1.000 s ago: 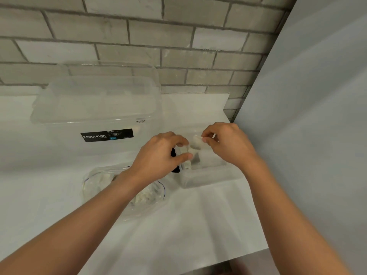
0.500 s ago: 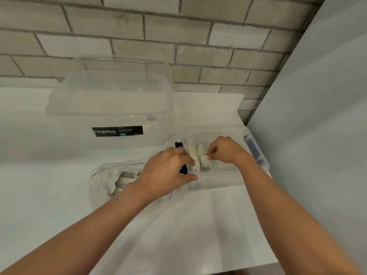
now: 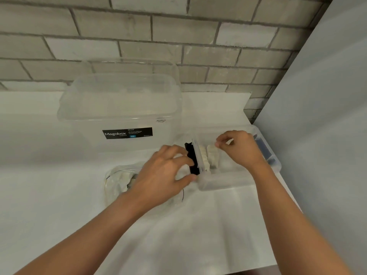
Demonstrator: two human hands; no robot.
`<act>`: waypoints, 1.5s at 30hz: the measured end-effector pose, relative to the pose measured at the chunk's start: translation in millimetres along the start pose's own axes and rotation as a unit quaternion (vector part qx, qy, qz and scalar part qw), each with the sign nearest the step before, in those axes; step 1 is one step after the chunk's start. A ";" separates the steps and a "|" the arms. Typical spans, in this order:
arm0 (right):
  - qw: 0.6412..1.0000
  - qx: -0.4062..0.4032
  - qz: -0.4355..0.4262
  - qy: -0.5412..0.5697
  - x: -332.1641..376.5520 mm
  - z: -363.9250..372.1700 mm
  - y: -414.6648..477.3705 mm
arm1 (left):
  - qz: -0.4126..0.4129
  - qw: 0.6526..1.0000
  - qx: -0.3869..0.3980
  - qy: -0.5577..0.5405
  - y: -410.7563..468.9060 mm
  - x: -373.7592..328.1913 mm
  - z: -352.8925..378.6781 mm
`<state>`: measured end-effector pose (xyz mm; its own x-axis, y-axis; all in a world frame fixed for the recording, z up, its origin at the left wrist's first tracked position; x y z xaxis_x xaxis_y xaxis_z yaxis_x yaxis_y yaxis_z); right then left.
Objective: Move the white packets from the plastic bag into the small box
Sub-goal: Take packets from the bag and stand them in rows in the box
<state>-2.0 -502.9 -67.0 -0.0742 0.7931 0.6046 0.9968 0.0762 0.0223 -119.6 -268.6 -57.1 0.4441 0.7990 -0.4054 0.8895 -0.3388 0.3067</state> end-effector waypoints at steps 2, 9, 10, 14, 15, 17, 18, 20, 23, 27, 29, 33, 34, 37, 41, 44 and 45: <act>0.995 -0.051 -0.007 0.085 28.7 -4.6 -33.9 | -0.025 0.998 -0.065 0.000 -19.0 19.9 -15.8; 0.962 0.026 -0.126 0.242 124.3 63.3 -137.9 | -0.120 0.988 -0.093 0.025 -89.7 80.9 -48.2; 0.964 0.060 -0.138 0.218 130.4 82.3 -144.2 | -0.129 0.988 -0.076 0.025 -98.0 88.3 -44.7; 0.983 0.106 -0.147 0.036 129.7 143.6 -142.0 | -0.164 0.984 0.017 0.066 -119.2 108.3 -24.1; 0.983 0.117 -0.137 -0.020 128.2 153.2 -139.5 | -0.183 0.979 0.051 0.068 -122.3 112.7 -19.2; 0.979 0.126 -0.111 -0.116 124.1 165.5 -136.2 | -0.218 0.971 0.091 0.043 -125.9 121.0 -13.5; 0.978 0.117 -0.099 -0.142 122.3 168.5 -135.4 | -0.225 0.970 0.093 0.016 -126.2 123.5 -12.7; 0.980 0.095 -0.077 -0.160 121.4 171.9 -133.8 | -0.225 0.969 0.088 -0.044 -125.5 126.0 -12.8; 0.983 0.068 -0.069 -0.158 123.9 176.2 -132.7 | -0.213 0.970 0.074 -0.089 -123.0 126.3 -15.0; 0.988 0.009 -0.037 -0.149 130.1 173.3 -128.1 | -0.164 0.981 0.055 -0.089 -118.6 129.1 -17.0; 0.987 0.013 -0.022 -0.161 133.6 173.9 -124.8 | -0.143 0.983 0.060 -0.097 -115.6 129.3 -17.3; 0.982 0.003 -0.016 -0.188 135.7 179.7 -116.1 | -0.120 0.987 0.077 -0.071 -113.8 131.0 -17.3; 0.981 0.002 -0.003 -0.194 134.4 180.6 -114.0 | -0.126 0.987 0.080 -0.057 -113.6 132.1 -17.5; 0.980 0.008 0.042 -0.192 135.3 183.5 -109.4 | -0.135 0.986 0.100 -0.020 -111.4 133.0 -19.5; 0.984 0.009 0.046 -0.174 140.9 185.6 -110.7 | -0.139 0.984 0.115 -0.007 -106.5 132.3 -17.1; 0.989 0.013 0.029 -0.144 142.1 181.4 -115.9 | -0.141 0.984 0.112 -0.009 -105.1 132.8 -16.0; 0.990 0.021 0.022 -0.135 142.9 180.0 -118.1 | -0.140 0.984 0.109 -0.011 -104.9 132.1 -16.4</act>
<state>-135.5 -289.8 -126.6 -0.0409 0.9286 0.3689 0.9976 0.0584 -0.0363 -155.9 -119.3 -128.7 0.1787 0.8660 -0.4670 0.9782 -0.2076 -0.0107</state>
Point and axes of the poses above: each hand's wrist, its own y-axis towards the middle knuckle, its own z-axis out of the palm, x = y × z, the point moved 3 cm from there along y, towards the middle knuckle, and after that the axes turned 3 degrees about z, right-handed, at the moved point
